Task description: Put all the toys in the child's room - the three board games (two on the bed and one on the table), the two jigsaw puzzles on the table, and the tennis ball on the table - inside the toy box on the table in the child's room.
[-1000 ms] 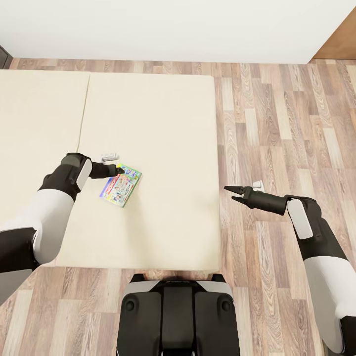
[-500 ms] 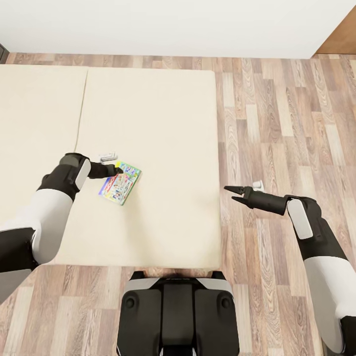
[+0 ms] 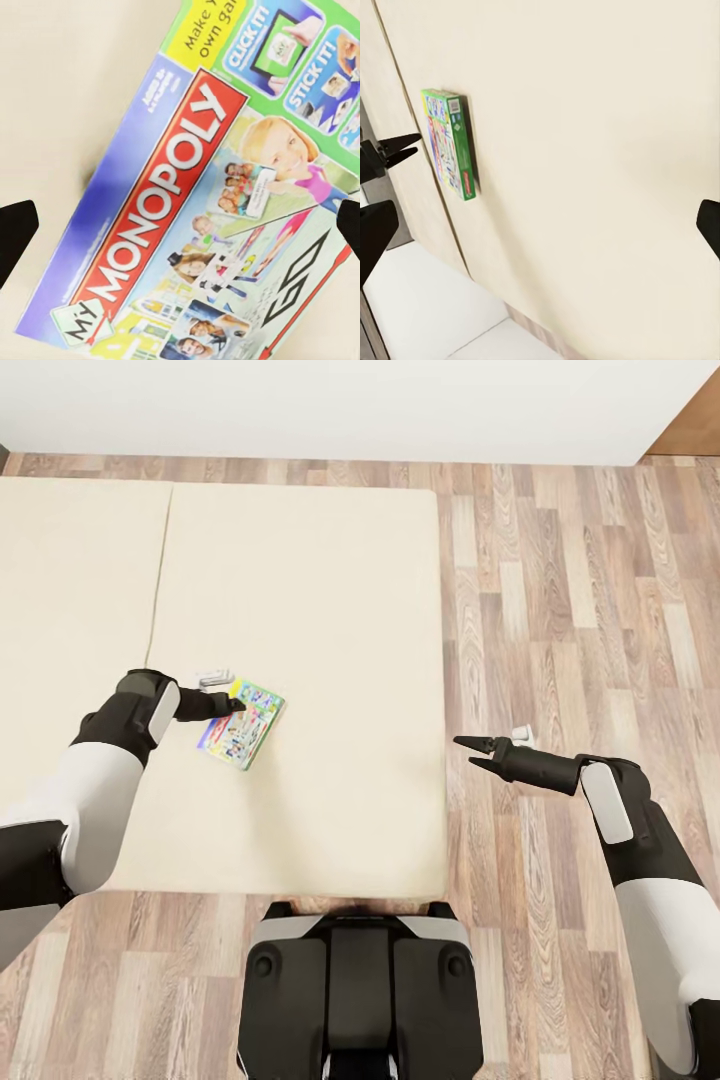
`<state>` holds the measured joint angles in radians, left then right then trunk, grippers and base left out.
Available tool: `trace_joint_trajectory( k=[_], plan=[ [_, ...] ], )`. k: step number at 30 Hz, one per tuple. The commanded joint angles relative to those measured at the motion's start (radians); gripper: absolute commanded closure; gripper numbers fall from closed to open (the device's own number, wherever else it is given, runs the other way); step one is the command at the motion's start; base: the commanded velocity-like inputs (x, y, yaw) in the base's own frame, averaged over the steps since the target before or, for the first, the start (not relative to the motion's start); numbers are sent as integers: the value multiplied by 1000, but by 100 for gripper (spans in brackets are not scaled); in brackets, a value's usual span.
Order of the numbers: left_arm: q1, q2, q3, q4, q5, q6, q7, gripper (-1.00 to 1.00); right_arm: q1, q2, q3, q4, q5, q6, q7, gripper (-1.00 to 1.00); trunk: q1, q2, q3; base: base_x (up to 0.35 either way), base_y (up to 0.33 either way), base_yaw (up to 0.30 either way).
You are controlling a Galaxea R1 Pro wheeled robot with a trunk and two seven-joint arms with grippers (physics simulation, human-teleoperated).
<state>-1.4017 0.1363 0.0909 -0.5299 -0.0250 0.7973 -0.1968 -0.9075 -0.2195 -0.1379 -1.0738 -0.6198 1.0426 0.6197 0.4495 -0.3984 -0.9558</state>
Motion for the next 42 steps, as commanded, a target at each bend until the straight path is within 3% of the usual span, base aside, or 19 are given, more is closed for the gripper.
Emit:
trace_joint_trajectory(
  k=[1,9,27,42],
  plan=[
    [0,1,4,-1,-3,5,-5,-100,-1,0,-2,0,6,5,8,-100,1,-2,-3,0,0,0],
    [0,17,4,-1,3,4,-7,-100,0,0,-2,0,6,5,8,-100,1,-2,-12,0,0,0],
    [0,19,5,-1,7,4,-18,-100,1,0,-3,-1,4,5,9,-100,1,-2,-21,0,0,0],
    [0,19,3,-1,6,5,-89,-100,1,0,-3,-2,-1,5,11,-100,1,-2,-27,0,0,0]
  ],
)
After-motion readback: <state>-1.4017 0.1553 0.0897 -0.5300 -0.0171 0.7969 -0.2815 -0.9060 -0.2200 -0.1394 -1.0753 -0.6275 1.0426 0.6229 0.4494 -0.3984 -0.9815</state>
